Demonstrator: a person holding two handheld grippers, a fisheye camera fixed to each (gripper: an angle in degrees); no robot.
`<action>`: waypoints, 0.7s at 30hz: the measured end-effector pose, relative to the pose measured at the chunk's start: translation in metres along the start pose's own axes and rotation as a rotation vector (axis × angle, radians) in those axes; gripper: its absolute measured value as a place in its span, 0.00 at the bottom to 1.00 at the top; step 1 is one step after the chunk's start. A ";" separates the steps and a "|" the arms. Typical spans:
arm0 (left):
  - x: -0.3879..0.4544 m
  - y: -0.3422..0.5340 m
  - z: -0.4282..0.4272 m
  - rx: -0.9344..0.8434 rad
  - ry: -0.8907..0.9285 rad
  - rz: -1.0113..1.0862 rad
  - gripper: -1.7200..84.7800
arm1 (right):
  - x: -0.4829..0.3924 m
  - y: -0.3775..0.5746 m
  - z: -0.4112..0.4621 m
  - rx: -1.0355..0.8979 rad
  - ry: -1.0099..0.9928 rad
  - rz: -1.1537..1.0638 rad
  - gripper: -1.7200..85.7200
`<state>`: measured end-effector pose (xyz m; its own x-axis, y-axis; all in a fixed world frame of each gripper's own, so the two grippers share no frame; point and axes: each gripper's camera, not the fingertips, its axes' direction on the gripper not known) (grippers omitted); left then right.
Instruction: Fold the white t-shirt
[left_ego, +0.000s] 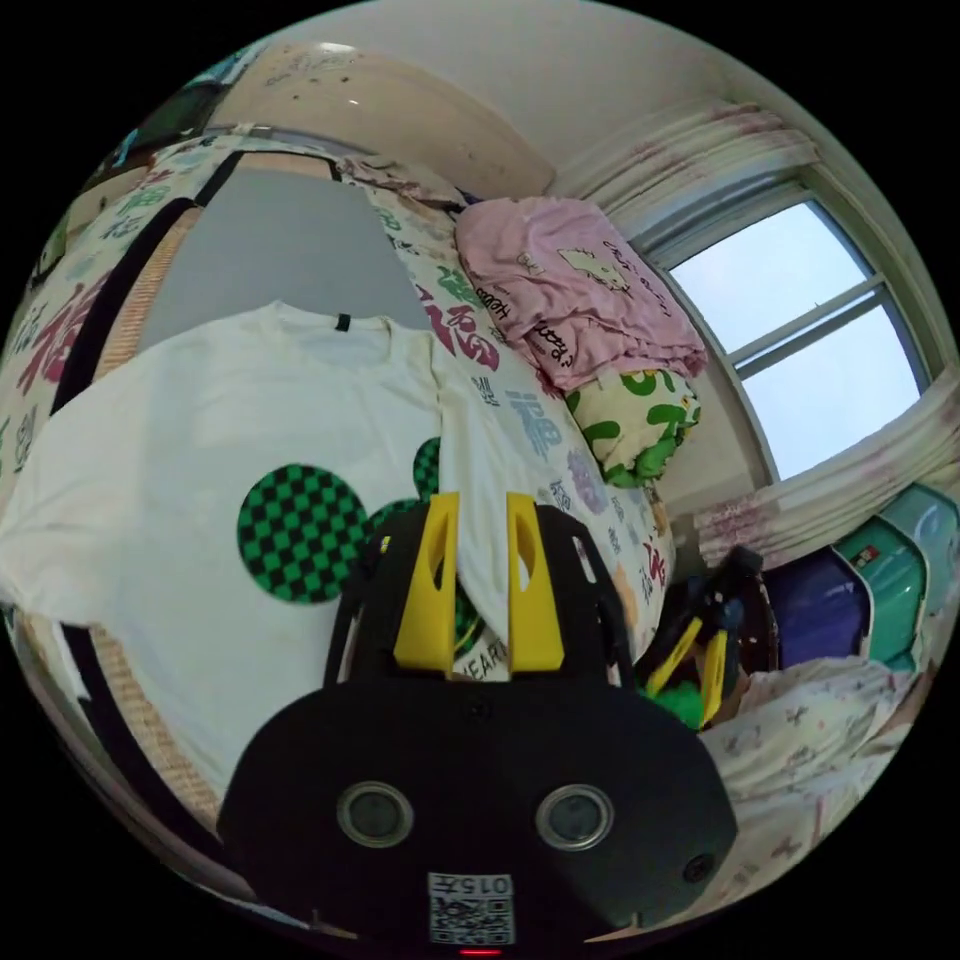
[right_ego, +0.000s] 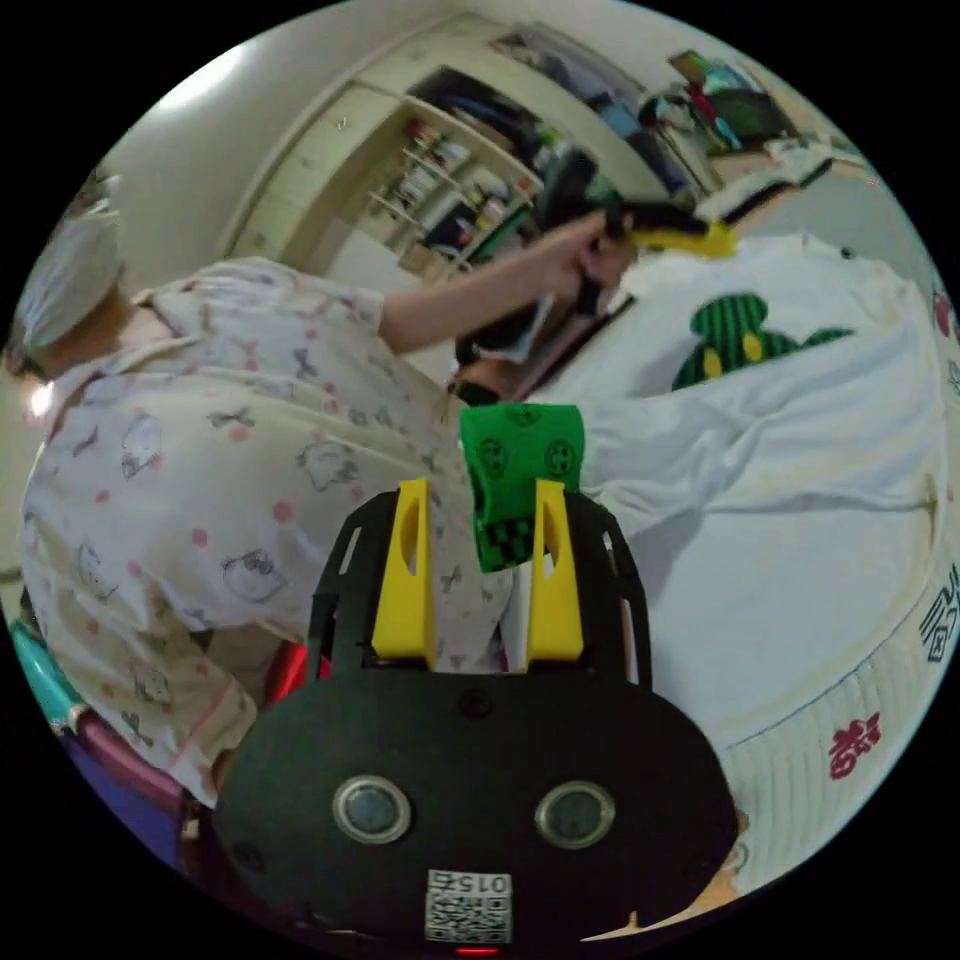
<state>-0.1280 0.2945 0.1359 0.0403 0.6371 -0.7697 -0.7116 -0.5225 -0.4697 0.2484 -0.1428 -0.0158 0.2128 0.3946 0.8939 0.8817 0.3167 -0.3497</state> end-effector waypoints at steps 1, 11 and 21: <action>0.002 -0.017 0.021 -0.002 -0.003 -0.017 0.11 | 0.002 -0.009 0.004 -0.039 -0.002 0.007 0.19; 0.052 -0.085 0.149 -0.076 -0.110 0.045 0.12 | 0.118 -0.016 -0.215 0.837 0.129 0.413 0.17; 0.065 -0.166 0.246 -0.079 -0.230 -0.011 0.14 | 0.291 -0.100 -0.352 0.955 0.286 0.851 0.15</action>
<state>-0.1802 0.5623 0.2700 -0.1189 0.7506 -0.6499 -0.6549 -0.5513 -0.5169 0.3701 -0.3632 0.3780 0.7367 0.6145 0.2824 -0.1914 0.5900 -0.7844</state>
